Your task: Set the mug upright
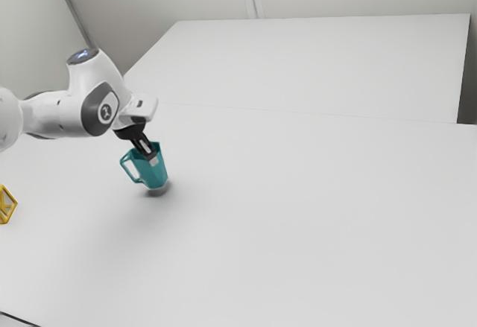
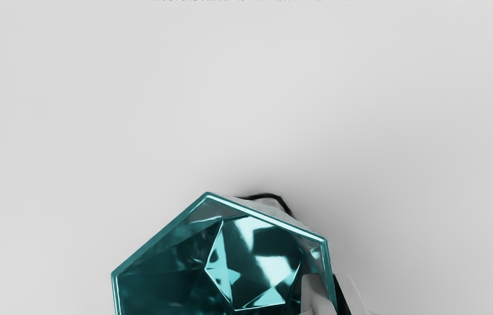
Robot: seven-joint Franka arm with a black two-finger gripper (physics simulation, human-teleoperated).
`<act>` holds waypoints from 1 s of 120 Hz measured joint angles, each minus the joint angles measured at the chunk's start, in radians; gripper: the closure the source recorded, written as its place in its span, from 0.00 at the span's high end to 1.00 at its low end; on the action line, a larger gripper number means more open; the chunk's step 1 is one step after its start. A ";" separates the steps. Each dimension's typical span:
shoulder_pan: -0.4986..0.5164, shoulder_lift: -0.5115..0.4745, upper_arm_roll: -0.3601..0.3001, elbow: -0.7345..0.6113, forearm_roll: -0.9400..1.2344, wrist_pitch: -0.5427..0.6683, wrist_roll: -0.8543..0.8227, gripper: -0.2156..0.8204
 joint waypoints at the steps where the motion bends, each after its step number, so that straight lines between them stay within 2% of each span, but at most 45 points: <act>1: 0.000 0.000 0.000 -0.002 0.001 0.004 -0.004 0.03; 30: 0.045 0.001 0.001 -0.059 0.015 0.076 -0.097 0.05; 50: 0.100 -0.002 -0.001 -0.078 0.010 0.091 -0.142 0.39; 60: 0.119 -0.004 -0.001 -0.078 0.009 0.094 -0.161 0.52; 75: 0.132 -0.010 -0.001 -0.068 0.009 0.092 -0.185 0.64; 93: 0.137 -0.032 -0.001 -0.017 0.010 0.071 -0.207 0.72; 108: 0.138 -0.046 -0.003 0.066 0.019 -0.025 -0.227 0.75; 120: 0.140 -0.065 -0.022 0.274 0.046 -0.273 -0.281 0.77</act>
